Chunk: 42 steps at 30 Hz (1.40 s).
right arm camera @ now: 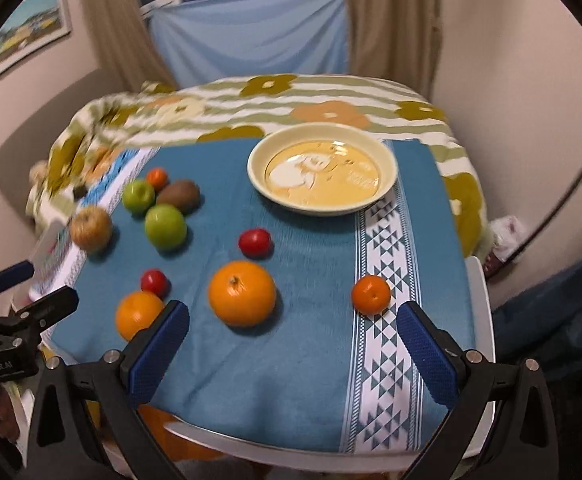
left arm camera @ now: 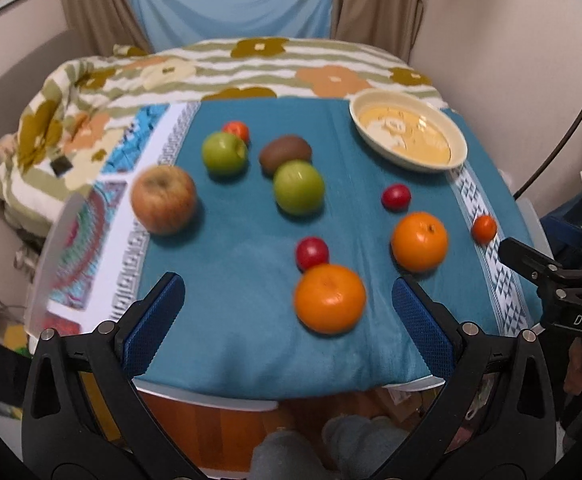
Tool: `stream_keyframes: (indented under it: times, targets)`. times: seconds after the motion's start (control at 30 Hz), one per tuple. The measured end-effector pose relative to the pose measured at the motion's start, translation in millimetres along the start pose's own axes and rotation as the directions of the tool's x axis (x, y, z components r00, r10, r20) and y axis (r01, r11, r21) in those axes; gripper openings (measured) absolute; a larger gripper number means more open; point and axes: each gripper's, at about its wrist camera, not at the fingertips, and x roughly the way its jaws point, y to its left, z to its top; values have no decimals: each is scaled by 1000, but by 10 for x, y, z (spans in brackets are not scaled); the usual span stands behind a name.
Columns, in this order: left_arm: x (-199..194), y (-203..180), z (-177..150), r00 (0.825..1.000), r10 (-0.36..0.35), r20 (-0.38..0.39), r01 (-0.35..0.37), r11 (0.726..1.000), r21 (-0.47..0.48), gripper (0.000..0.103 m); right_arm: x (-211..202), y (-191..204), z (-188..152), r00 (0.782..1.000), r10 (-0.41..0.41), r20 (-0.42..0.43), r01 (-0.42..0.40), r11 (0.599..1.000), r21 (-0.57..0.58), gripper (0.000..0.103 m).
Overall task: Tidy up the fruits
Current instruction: 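Grasp the large orange with the left tool while the right tool grasps a tangerine, then carry the orange and tangerine over the cream bowl with both tools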
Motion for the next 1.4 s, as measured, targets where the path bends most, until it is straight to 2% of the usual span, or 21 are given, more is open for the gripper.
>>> stream_keyframes:
  times: [0.23, 0.33, 0.73, 0.87, 1.1, 1.27, 1.4]
  targets:
    - [313, -202, -195, 999, 0, -39, 0, 1000, -15, 101, 300, -76, -17, 997, 76, -30, -79, 991, -104, 103]
    - [447, -249, -255, 999, -2, -54, 1, 1000, -21, 93, 416, -83, -24, 994, 103, -46, -108, 986, -129, 103]
    - [708, -303, -259, 996, -2, -90, 0, 1000, -23, 65, 779, 62, 10, 971, 197, -137, -219, 961, -170, 84]
    - [723, -263, -254, 995, -20, -97, 16, 999, -45, 65, 875, 112, 11, 957, 233, -172, -261, 952, -161, 74]
    - [700, -252, -263, 995, 7, -102, -13, 998, -57, 64, 951, 225, 35, 954, 239, -180, -272, 945, -183, 72]
    - [687, -179, -286, 994, 27, -103, -35, 997, -73, 64, 1034, 284, 65, 953, 238, -189, -275, 940, -201, 65]
    - [683, -171, -283, 994, 36, -101, -44, 996, -79, 63, 1076, 284, 87, 955, 226, -190, -264, 943, -204, 64]
